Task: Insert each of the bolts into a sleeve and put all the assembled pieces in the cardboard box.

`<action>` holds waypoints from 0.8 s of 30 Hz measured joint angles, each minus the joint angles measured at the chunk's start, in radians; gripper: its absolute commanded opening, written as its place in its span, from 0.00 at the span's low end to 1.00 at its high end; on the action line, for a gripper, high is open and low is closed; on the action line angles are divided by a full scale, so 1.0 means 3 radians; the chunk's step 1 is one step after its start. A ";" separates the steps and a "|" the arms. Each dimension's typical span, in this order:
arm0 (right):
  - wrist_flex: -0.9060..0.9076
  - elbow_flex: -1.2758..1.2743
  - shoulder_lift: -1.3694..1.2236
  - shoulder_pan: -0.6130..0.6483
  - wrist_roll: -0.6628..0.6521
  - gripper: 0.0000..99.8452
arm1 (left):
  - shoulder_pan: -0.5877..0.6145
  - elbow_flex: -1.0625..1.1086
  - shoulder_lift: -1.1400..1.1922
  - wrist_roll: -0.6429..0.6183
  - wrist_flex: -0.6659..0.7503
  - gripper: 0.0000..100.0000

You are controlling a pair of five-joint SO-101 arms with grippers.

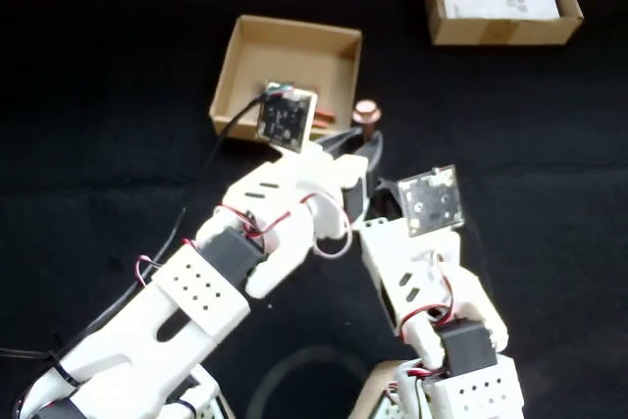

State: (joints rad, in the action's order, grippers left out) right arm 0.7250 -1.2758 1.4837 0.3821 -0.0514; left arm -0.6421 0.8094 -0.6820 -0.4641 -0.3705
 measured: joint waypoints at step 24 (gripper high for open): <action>0.0000 0.0015 0.0005 -0.0010 0.0000 0.01 | -0.0220 0.0087 0.0005 0.0026 -0.0010 0.06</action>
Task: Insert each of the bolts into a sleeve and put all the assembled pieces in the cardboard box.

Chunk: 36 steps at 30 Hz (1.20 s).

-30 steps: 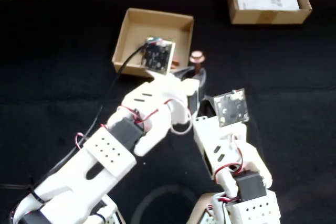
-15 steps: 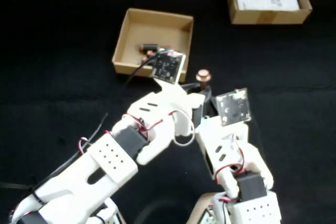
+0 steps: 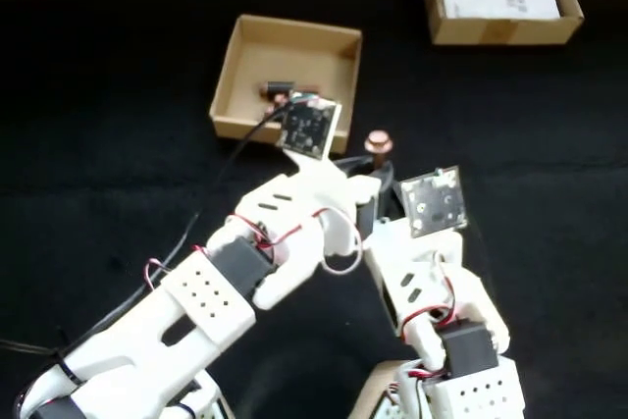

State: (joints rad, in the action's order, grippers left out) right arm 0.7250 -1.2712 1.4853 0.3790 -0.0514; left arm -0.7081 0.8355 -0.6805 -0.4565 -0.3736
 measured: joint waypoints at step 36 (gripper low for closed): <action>-0.0077 0.2235 -0.2250 -0.0286 -0.0031 0.01 | 0.1151 -0.0179 -0.2112 0.1299 -0.2593 0.01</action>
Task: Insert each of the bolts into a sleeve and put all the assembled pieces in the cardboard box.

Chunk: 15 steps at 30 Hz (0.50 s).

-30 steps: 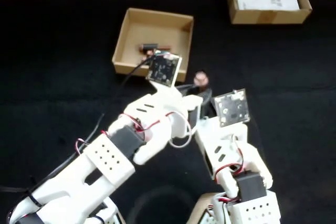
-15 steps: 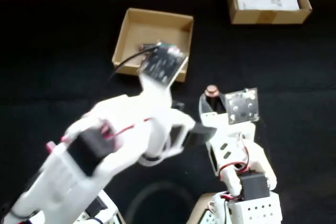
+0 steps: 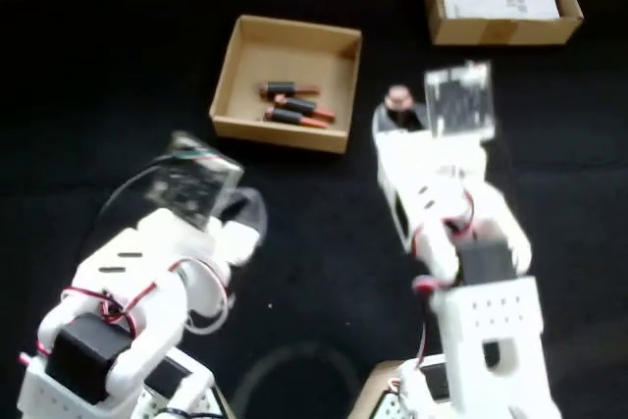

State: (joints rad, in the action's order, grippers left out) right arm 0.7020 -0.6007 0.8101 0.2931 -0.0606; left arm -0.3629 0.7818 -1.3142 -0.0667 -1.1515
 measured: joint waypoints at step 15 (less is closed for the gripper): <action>0.0266 0.1872 -0.2256 0.0404 -0.1857 0.01 | 0.1678 0.2491 -0.1611 -0.0005 0.1785 0.01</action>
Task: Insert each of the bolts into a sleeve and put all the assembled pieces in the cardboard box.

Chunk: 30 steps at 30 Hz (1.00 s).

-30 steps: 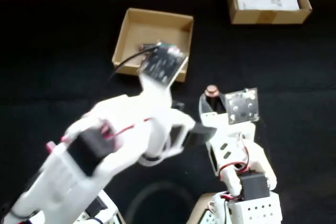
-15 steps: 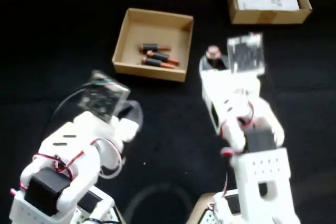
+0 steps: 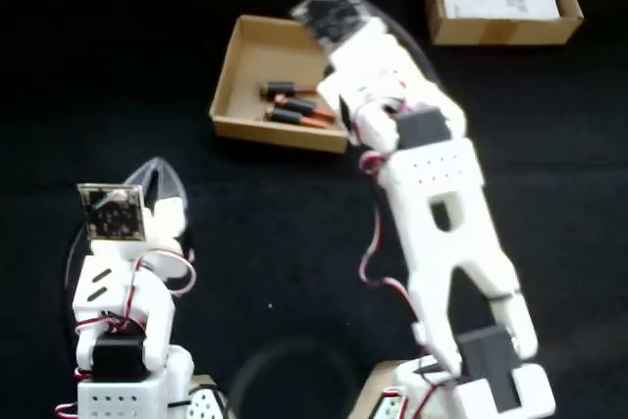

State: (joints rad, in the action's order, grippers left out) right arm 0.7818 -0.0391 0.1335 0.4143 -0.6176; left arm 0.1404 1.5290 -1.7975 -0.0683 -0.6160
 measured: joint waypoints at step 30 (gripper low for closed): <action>-0.1841 0.0153 -0.2179 0.0312 -0.1534 0.12 | 0.0041 0.0506 -0.0015 0.0000 -0.0460 0.01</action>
State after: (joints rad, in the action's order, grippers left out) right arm 0.2294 0.0069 -0.5201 0.5079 -1.0779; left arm 0.1527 1.6809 -1.8021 -0.0683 -0.7541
